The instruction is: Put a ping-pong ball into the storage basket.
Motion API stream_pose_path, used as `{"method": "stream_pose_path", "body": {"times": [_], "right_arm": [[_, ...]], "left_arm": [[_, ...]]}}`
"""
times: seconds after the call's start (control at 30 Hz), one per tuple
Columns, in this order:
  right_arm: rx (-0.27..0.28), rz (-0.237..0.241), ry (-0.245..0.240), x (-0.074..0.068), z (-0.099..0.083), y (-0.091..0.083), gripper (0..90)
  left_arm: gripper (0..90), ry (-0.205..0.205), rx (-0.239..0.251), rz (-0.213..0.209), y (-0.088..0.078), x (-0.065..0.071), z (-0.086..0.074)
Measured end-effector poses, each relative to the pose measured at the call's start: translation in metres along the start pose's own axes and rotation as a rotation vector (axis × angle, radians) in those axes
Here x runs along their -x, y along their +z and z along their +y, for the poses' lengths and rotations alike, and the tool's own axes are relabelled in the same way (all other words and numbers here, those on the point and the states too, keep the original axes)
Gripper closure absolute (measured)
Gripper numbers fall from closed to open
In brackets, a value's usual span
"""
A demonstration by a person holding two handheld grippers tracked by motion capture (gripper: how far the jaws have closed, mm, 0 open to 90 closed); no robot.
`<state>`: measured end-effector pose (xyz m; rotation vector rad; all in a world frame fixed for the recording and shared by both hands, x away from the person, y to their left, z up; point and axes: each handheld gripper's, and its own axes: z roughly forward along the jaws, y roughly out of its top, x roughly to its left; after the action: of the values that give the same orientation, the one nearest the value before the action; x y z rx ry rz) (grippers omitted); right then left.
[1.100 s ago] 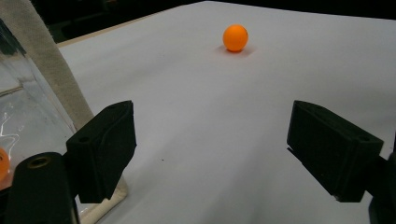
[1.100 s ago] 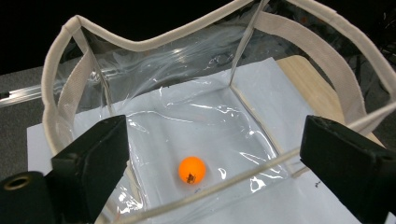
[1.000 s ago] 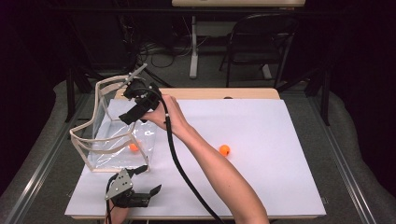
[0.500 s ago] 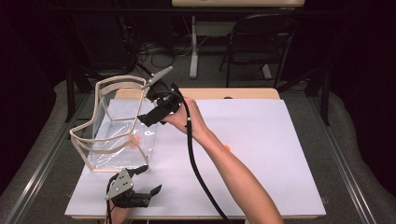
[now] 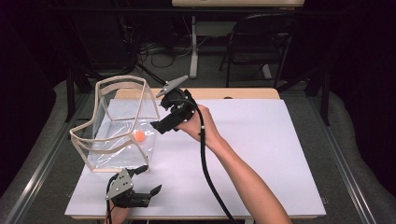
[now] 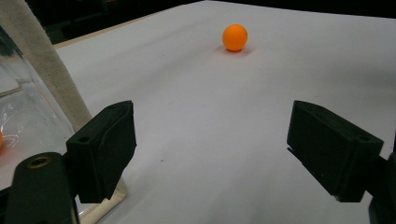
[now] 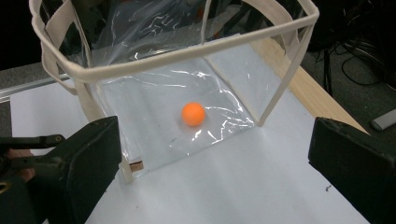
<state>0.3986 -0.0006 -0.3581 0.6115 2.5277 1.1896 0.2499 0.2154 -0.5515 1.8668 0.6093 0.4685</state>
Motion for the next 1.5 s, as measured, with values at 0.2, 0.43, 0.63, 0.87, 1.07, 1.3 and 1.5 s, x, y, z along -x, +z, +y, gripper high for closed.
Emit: {"method": "stream_pose_path", "body": {"times": [0.2,0.43,0.63,0.87,1.07,1.3,1.5], "right_arm": [[-0.005,-0.011,0.020,0.003,-0.019,-0.005,1.5],[-0.015,-0.015,0.044,0.008,-0.044,-0.008,0.0],[-0.019,-0.020,0.068,0.011,-0.065,-0.010,0.0],[-0.036,-0.032,0.082,0.011,-0.091,-0.011,0.0],[-0.043,-0.048,0.104,0.013,-0.113,-0.014,0.0],[-0.049,-0.068,0.125,0.012,-0.135,-0.019,0.0],[-0.064,-0.083,0.132,0.008,-0.154,-0.021,0.0]], "left_arm": [[15.7,0.001,-0.005,0.009,0.000,0.001,0.000],[15.7,-0.002,-0.003,0.002,0.000,0.000,0.000],[15.7,-0.002,-0.006,0.010,0.000,0.001,0.000],[15.7,-0.004,-0.005,-0.006,0.001,-0.001,0.000],[15.7,-0.004,-0.008,-0.003,0.001,-0.001,-0.002],[15.7,-0.001,-0.002,-0.011,0.001,-0.001,-0.001],[15.7,0.010,-0.005,-0.016,0.004,0.001,0.001]]}}
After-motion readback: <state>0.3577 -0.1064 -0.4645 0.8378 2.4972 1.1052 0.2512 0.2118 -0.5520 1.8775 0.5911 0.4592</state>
